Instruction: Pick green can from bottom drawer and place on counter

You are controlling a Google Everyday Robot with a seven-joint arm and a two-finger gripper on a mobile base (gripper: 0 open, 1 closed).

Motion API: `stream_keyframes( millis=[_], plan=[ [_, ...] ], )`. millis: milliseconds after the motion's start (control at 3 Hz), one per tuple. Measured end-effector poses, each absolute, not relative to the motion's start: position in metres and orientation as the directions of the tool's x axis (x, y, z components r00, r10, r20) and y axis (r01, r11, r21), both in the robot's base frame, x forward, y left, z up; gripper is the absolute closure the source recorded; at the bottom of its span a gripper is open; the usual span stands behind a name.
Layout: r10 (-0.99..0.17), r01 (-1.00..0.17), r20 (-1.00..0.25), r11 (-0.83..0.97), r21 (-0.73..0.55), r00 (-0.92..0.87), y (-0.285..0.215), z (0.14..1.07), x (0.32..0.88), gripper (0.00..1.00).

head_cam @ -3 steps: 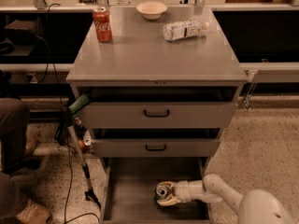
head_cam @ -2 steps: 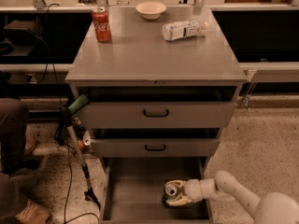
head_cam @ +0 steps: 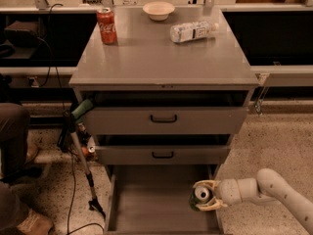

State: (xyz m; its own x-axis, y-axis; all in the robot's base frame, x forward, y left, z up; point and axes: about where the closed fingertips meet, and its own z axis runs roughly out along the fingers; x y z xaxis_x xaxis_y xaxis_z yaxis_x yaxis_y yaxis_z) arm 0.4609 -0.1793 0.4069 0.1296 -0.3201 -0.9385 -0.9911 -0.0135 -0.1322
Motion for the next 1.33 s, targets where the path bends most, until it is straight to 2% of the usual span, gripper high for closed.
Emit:
stream_keyframes(
  millis=[333, 667, 1333],
  plan=[
    [-0.317, -0.991, -0.94, -0.01, -0.133, 0.129, -0.179, 0.409, 0.461, 1.0],
    [-0.302, -0.981, -0.94, 0.06, -0.184, 0.157, -0.199, 0.463, 0.473, 1.0],
    [-0.332, -0.918, -0.915, 0.239, -0.317, 0.23, -0.244, 0.628, 0.48, 1.0]
  ],
)
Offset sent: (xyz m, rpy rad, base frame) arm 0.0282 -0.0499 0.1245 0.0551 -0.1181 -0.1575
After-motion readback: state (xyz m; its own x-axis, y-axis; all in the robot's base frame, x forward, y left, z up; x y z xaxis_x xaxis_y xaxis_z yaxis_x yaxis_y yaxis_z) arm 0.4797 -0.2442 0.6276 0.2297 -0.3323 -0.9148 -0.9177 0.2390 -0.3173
